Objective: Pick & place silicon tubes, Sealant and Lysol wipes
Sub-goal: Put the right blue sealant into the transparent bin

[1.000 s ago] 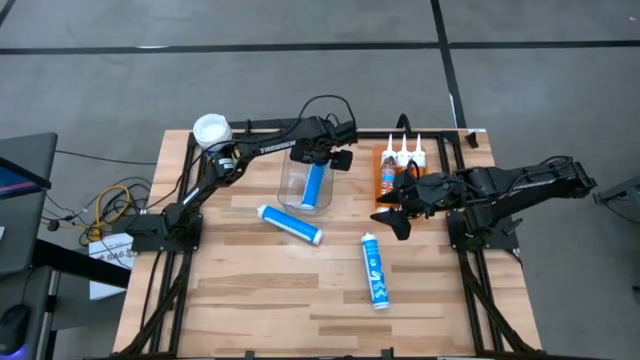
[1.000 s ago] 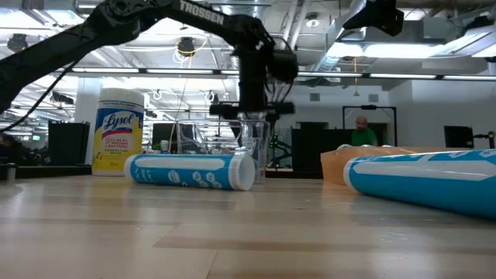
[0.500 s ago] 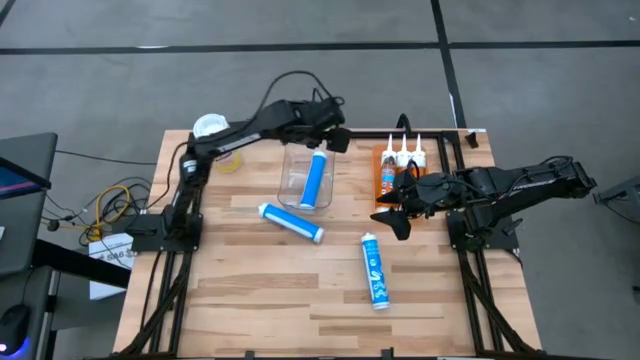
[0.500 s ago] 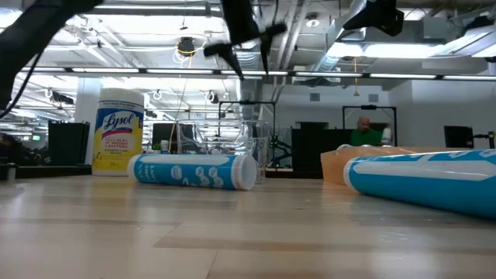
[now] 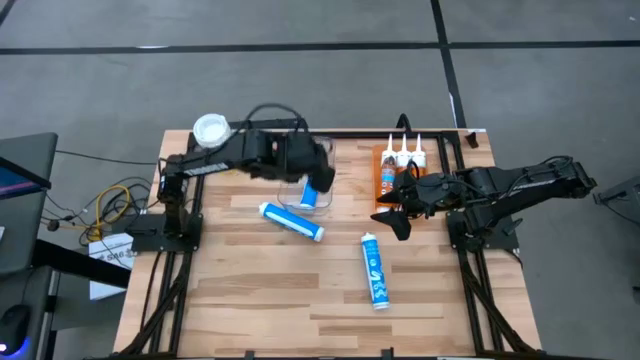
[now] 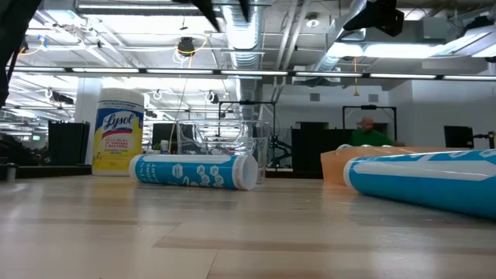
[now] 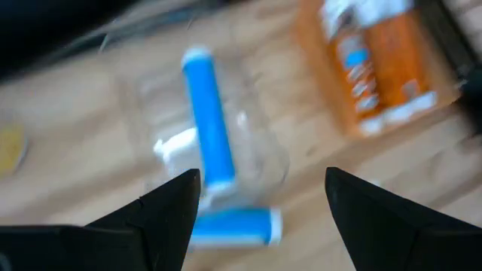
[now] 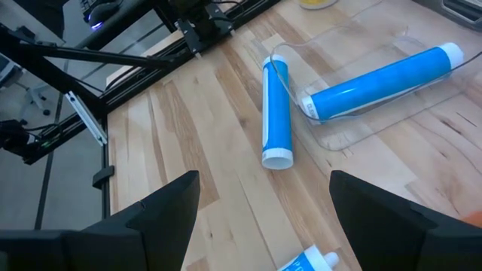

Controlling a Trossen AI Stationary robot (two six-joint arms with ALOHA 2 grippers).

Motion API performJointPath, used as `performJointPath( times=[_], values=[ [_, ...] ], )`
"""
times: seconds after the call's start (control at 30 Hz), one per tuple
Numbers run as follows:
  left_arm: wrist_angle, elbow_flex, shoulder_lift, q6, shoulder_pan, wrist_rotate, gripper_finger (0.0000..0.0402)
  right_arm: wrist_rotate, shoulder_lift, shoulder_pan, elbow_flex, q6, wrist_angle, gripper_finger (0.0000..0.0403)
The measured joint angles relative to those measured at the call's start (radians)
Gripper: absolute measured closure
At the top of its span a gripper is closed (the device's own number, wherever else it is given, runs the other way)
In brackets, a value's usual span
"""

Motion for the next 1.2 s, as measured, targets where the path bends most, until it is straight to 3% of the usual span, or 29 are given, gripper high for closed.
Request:
performJointPath(
  times=[0.07,0.23,0.4,0.53,0.9,1.2],
  values=[
    [-0.063,0.000,0.009,-0.096,-0.042,-0.001,0.0124,0.000,0.000,0.000,0.000,0.000,0.000,0.0113],
    [-0.045,-0.059,0.027,-0.196,-0.126,0.011,0.0124,0.000,0.000,0.000,0.000,-0.019,0.000,0.0113],
    [-0.059,-0.185,0.031,-0.408,-0.172,0.036,0.0124,-0.001,0.000,0.000,0.000,-0.027,-0.003,0.0113],
    [-0.060,-0.277,0.030,-0.488,-0.190,0.036,0.0124,-0.001,0.000,0.000,0.000,-0.029,-0.021,0.0113],
    [-0.058,-0.348,0.027,-0.520,-0.219,0.048,0.0124,-0.074,0.023,0.000,0.001,-0.096,-0.132,0.0113],
    [-0.058,-0.348,0.024,-0.467,-0.233,0.030,0.0124,-0.142,0.183,0.006,0.000,-0.008,-0.285,0.0113]
  ],
)
